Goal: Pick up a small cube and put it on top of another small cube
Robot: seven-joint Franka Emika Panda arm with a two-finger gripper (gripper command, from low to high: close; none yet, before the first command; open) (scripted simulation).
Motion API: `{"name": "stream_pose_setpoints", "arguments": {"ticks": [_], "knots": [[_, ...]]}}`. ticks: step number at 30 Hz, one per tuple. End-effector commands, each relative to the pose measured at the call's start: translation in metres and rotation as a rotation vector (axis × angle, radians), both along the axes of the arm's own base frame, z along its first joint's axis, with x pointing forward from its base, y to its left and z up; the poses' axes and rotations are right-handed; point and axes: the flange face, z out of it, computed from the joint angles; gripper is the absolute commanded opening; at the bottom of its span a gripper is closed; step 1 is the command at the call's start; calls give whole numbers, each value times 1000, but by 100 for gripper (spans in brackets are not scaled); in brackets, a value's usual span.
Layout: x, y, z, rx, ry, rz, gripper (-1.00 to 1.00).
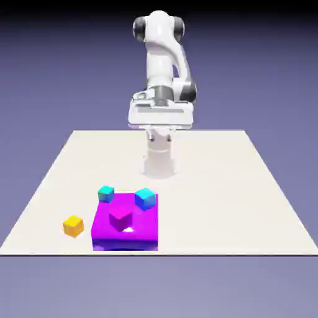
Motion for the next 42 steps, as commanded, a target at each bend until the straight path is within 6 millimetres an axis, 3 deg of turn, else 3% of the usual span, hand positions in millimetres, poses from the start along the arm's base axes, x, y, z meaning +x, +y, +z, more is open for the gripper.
{"name": "stream_pose_setpoints", "arguments": {"ticks": [1, 8, 15, 21, 28, 30, 35, 36, 37, 42], "knots": [[7, -10, -6, 29, 27, -58, 0], [46, -85, -54, 243, 197, -482, 0], [63, -169, -114, 469, 337, -930, 0], [58, -242, -173, 671, 438, -1327, 0], [30, -320, -248, 917, 546, -1798, 0], [25, -329, -257, 949, 560, -1858, 0], [29, -322, -327, 949, 560, -1858, 0], [29, -322, -327, 949, 560, -1858, -100], [29, -322, -327, 949, 560, -1858, -100], [27, -325, -254, 935, 568, -1837, -100]]}}
